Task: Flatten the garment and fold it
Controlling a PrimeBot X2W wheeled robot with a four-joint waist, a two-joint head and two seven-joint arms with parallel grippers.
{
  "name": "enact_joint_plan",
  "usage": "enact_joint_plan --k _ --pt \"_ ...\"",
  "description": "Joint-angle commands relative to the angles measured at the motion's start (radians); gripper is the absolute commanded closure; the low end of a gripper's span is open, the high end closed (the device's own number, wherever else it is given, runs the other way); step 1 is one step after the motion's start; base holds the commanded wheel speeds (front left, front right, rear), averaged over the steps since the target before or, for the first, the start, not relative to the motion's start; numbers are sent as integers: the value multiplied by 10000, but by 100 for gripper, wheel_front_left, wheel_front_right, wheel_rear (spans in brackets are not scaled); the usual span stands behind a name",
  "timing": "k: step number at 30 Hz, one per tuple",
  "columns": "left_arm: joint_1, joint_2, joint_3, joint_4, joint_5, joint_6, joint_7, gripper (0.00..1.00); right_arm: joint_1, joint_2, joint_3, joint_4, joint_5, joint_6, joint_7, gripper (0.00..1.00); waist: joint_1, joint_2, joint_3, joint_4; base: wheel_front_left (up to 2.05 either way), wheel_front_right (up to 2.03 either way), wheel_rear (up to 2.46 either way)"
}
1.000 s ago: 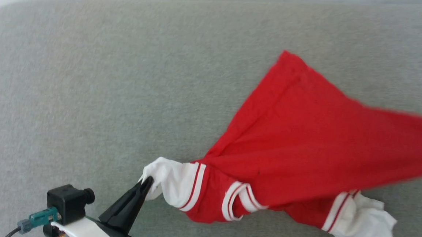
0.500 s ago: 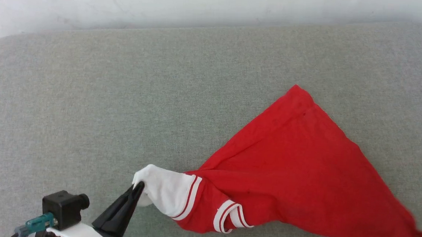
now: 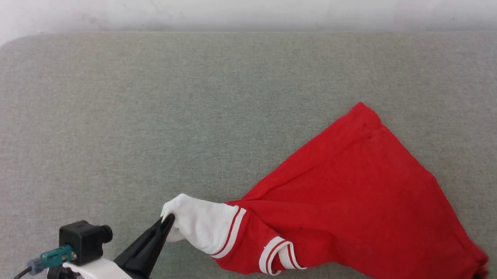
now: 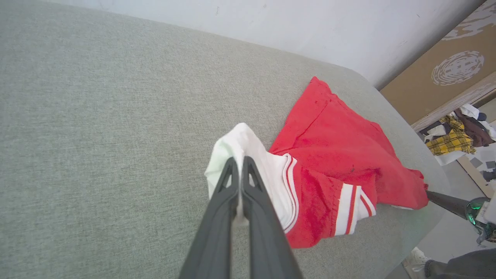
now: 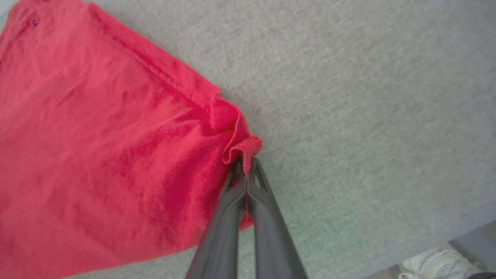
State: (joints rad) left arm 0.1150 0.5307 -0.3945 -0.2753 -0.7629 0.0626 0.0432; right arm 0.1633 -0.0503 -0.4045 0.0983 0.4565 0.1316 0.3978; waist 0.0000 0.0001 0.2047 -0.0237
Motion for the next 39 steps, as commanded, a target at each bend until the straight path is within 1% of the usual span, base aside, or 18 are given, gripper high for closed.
enact_joint_plan --k 1,3,8,11,12,14,17,19,21,26,32,39 --pt "-160 -101 -29 67 0 -68 -77 100 -231 0 -214 -209 -34 -9 -2 0 0 -1 -9 52 0 0 0" --pt "-178 -183 -40 140 -43 -88 -151 100 -224 0 -416 -861 -28 -9 276 0 0 -1 7 100 0 0 0" --pt "-206 -256 -1 245 -33 -140 -401 100 -519 0 -507 -3240 -319 -9 1089 0 0 -1 260 158 0 0 0" --pt "-336 -279 -21 266 33 -179 -476 100 -1257 1 -213 -4344 -706 -9 1812 0 0 -1 492 221 0 0 0" --pt "-398 -285 -34 262 61 -197 -493 100 -1563 -22 -19 -4563 -889 -9 2040 0 0 -1 584 247 0 0 0" --pt "-550 -291 -79 239 117 -256 -496 100 -2213 -304 498 -4747 -1329 -9 2454 0 0 -1 802 319 0 0 0" --pt "-820 -296 -159 204 202 -345 -456 100 -3367 -671 1348 -4401 -1634 -9 2995 0 0 -1 1154 442 0 0 0" --pt "-1006 -302 -207 187 254 -400 -425 100 -4229 -801 1800 -3908 -1708 -9 3287 0 0 -1 1401 536 0 0 0" --pt "-1196 -325 -271 189 293 -460 -381 100 -5006 -1138 2333 -3305 -1945 -9 3525 0 0 -1 1644 656 0 0 0" --pt "-1606 -470 -441 303 319 -614 -329 100 -6464 -1324 2909 -1590 -2178 -9 4134 0 0 -1 2145 1022 0 0 0" --pt "-1932 -610 -551 534 304 -776 -381 100 -7351 -1776 3505 -347 -2456 -9 4426 0 0 -1 2593 1422 0 0 0" --pt "-2155 -708 -649 760 279 -938 -452 100 -7706 -2036 3702 302 -2561 -9 4484 0 0 -1 2848 1706 0 0 0"
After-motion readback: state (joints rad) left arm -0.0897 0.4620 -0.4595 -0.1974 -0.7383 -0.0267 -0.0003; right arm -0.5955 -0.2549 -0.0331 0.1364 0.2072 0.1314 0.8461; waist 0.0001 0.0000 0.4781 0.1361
